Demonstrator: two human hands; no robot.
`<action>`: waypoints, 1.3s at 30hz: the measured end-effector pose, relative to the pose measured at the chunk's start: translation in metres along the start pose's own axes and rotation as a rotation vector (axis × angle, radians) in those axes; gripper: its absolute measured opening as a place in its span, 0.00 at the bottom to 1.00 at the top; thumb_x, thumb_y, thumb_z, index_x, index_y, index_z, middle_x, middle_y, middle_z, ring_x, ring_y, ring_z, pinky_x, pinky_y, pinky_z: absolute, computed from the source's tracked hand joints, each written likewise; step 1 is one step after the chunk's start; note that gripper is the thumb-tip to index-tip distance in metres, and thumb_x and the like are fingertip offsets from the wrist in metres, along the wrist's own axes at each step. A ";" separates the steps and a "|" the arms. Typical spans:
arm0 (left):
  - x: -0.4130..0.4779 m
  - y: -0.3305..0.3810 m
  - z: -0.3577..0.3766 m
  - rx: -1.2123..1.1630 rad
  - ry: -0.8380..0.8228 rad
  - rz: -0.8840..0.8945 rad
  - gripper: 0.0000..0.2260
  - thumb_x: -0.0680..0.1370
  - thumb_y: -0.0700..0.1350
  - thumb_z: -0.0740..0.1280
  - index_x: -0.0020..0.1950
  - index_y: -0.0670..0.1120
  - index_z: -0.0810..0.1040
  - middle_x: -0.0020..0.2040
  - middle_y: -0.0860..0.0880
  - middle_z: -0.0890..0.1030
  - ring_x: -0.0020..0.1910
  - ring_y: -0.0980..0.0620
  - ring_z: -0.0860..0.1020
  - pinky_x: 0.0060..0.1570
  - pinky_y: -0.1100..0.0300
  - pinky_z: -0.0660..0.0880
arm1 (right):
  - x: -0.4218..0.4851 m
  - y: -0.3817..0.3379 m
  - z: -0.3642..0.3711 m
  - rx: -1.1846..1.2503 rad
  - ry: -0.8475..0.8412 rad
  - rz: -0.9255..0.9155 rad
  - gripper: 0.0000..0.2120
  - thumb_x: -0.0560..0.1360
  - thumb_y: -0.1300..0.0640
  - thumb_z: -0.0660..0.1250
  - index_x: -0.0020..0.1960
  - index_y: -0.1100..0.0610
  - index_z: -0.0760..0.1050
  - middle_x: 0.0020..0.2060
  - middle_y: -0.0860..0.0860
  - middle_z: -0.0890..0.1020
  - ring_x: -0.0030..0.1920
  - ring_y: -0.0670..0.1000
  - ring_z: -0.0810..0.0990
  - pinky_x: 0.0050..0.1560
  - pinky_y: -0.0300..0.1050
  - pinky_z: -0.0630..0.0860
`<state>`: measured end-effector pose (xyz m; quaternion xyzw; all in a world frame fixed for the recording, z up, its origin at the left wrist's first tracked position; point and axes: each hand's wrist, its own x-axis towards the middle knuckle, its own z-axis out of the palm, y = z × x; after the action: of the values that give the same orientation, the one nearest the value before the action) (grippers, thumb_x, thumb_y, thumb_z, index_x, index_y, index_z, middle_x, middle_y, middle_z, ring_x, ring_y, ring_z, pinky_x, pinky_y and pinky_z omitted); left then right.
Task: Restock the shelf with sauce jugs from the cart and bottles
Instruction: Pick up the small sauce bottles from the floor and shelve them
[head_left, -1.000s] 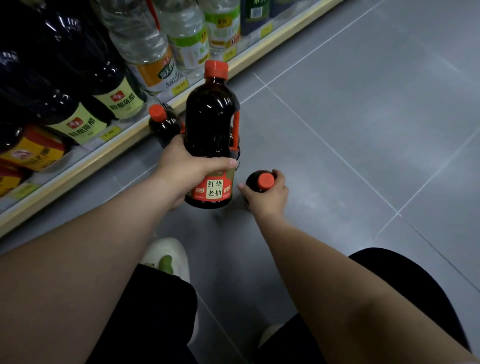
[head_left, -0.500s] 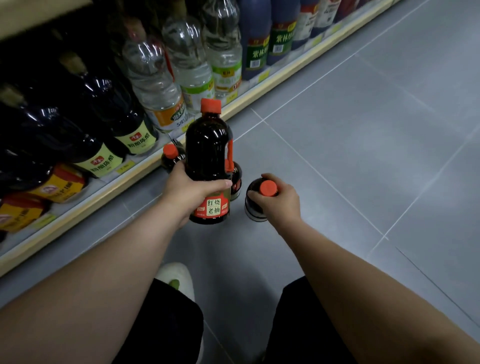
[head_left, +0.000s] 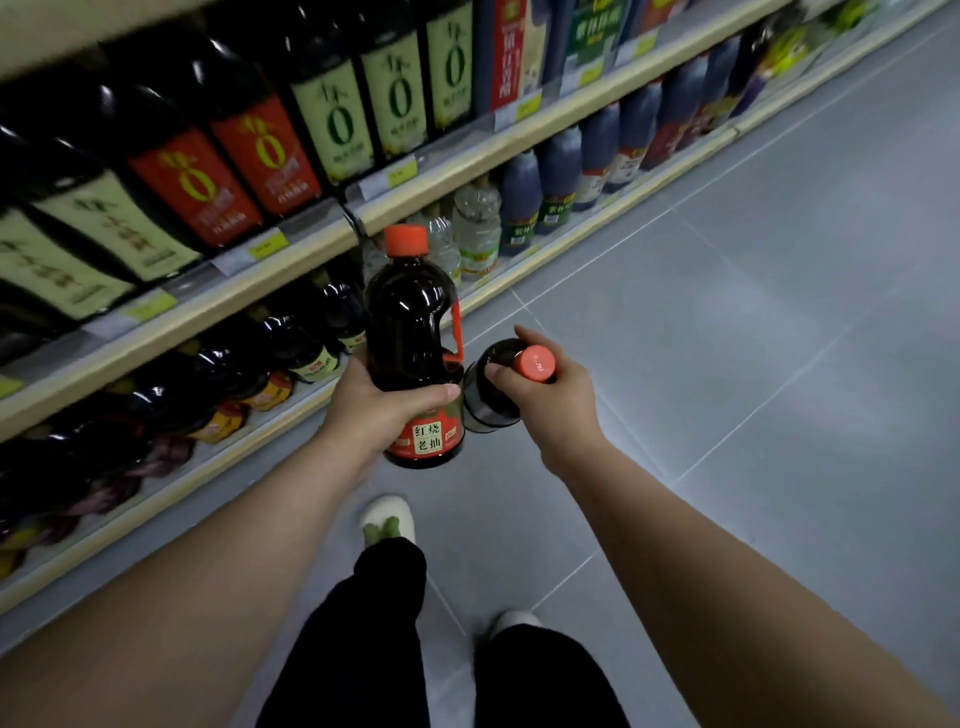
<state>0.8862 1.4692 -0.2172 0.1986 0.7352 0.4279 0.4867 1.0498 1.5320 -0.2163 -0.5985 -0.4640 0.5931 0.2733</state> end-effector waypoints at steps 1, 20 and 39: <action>-0.018 0.015 -0.007 -0.011 0.014 0.008 0.35 0.63 0.42 0.80 0.66 0.53 0.69 0.53 0.56 0.78 0.50 0.57 0.77 0.44 0.61 0.73 | -0.014 -0.018 -0.002 -0.002 -0.010 -0.012 0.23 0.69 0.59 0.76 0.62 0.48 0.77 0.53 0.46 0.79 0.52 0.45 0.78 0.58 0.44 0.77; -0.231 0.107 -0.201 -0.241 0.384 0.197 0.36 0.62 0.43 0.81 0.66 0.52 0.69 0.56 0.53 0.78 0.54 0.51 0.77 0.50 0.56 0.74 | -0.202 -0.209 0.097 -0.108 -0.244 -0.391 0.21 0.69 0.52 0.76 0.61 0.46 0.77 0.53 0.47 0.80 0.56 0.50 0.79 0.59 0.50 0.78; -0.173 0.151 -0.341 -0.124 0.441 0.505 0.38 0.58 0.45 0.83 0.65 0.55 0.70 0.57 0.58 0.79 0.57 0.56 0.77 0.60 0.53 0.75 | -0.197 -0.295 0.262 -0.259 -0.093 -0.946 0.25 0.72 0.48 0.73 0.68 0.46 0.72 0.65 0.51 0.73 0.65 0.51 0.71 0.66 0.44 0.68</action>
<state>0.6426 1.2813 0.0561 0.2470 0.7232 0.6113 0.2057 0.7551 1.4241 0.0942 -0.3242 -0.7665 0.3676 0.4151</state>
